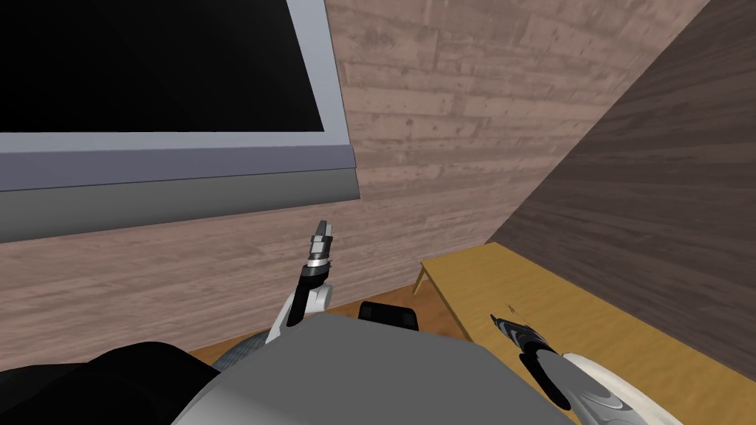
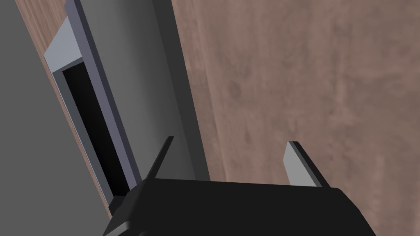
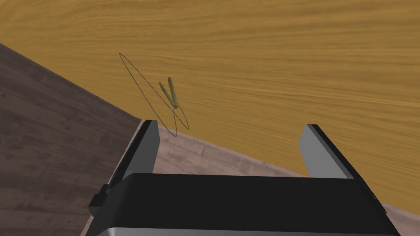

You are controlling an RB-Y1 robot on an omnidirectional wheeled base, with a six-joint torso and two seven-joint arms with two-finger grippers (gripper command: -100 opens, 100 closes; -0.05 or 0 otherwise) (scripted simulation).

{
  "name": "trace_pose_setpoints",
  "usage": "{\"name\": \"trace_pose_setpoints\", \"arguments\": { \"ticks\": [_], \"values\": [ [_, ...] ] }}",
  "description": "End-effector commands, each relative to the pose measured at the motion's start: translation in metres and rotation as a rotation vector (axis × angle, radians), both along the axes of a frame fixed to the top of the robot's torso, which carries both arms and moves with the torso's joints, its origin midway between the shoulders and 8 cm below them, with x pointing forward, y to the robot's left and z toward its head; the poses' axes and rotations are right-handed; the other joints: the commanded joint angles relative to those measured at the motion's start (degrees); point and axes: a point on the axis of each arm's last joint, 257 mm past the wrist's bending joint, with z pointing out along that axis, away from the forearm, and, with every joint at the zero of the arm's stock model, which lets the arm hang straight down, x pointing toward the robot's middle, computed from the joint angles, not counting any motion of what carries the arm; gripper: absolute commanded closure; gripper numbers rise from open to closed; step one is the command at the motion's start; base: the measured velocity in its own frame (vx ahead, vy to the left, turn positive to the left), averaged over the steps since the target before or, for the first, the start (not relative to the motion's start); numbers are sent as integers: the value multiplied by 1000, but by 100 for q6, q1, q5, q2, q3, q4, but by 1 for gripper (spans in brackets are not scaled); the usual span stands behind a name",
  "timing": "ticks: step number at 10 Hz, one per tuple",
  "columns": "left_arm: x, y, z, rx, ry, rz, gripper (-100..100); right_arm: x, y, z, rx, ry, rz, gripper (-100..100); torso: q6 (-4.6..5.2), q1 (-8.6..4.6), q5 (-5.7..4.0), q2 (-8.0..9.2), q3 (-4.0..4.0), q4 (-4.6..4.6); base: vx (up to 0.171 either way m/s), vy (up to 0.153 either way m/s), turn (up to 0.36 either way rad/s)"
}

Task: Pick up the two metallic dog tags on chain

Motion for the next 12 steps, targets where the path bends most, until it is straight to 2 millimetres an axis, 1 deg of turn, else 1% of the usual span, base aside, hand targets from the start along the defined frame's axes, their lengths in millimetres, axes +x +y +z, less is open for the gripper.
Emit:
{"name": "trace_pose_setpoints", "arguments": {
  "ticks": [1,2,4,5,7,9,11,12],
  "values": [
    [0,0,0,0,0,0,0,-2,-2,-1,-5,6,2,-100,0,0,0,0,0,0,13,-21,-14],
    [0,0,0,0,0,0,0,-10,-14,0,-45,39,13,-100,2,6,1,4,2,0,22,-41,123],
    [0,0,0,0,0,0,0,-10,-14,0,-45,39,13,-100,0,0,0,-1,0,0,22,-30,48],
    [0,0,0,0,0,0,0,-17,-24,1,-80,68,22,-100,2,7,1,3,1,0,21,-33,103],
    [0,0,0,0,0,0,0,-17,-24,1,-80,68,22,-100,1,1,0,0,0,0,19,-32,36],
    [0,0,0,0,0,0,0,-31,-41,3,-135,118,40,-100,-1,2,1,0,0,0,34,-47,118],
    [0,0,0,0,0,0,0,-31,-41,3,-135,118,40,-100,1,-4,-1,-3,-2,-1,19,-40,22],
    [0,0,0,0,0,0,0,-37,-46,3,-153,139,48,-100,2,4,0,4,2,0,14,-30,60]
  ]
}}
